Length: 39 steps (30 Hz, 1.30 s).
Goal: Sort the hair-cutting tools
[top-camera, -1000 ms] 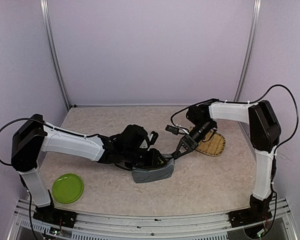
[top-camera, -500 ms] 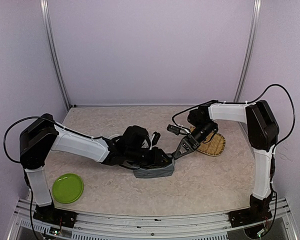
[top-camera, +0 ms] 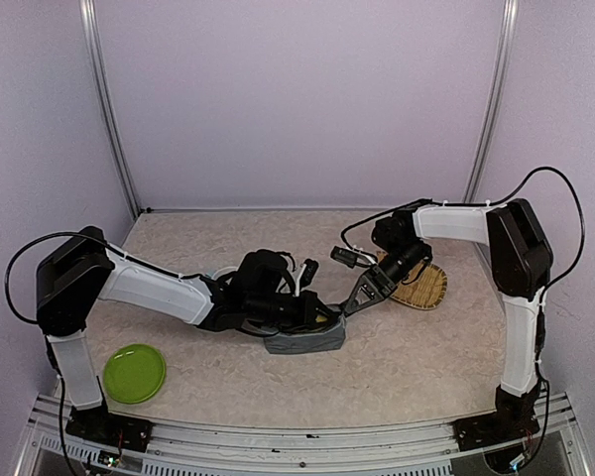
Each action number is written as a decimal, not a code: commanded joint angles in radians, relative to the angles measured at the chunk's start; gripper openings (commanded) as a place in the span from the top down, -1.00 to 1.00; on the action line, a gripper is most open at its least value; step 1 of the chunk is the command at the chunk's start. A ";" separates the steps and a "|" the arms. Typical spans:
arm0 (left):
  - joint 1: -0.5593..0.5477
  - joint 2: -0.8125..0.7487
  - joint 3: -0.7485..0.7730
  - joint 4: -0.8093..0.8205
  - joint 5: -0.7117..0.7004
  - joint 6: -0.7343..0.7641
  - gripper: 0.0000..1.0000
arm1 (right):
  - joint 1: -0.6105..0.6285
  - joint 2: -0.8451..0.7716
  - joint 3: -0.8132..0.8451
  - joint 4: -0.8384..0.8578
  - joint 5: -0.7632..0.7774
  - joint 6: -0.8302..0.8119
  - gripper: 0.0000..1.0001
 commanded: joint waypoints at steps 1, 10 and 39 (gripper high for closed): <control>0.012 -0.065 -0.024 0.055 -0.010 0.017 1.00 | 0.000 0.021 0.000 -0.020 -0.046 -0.016 0.97; 0.018 -0.122 -0.055 -0.056 -0.030 0.023 1.00 | -0.017 0.031 0.002 -0.014 -0.035 -0.008 0.97; 0.016 0.041 0.018 0.063 0.096 0.067 0.66 | -0.017 0.053 0.019 -0.039 -0.046 -0.022 0.97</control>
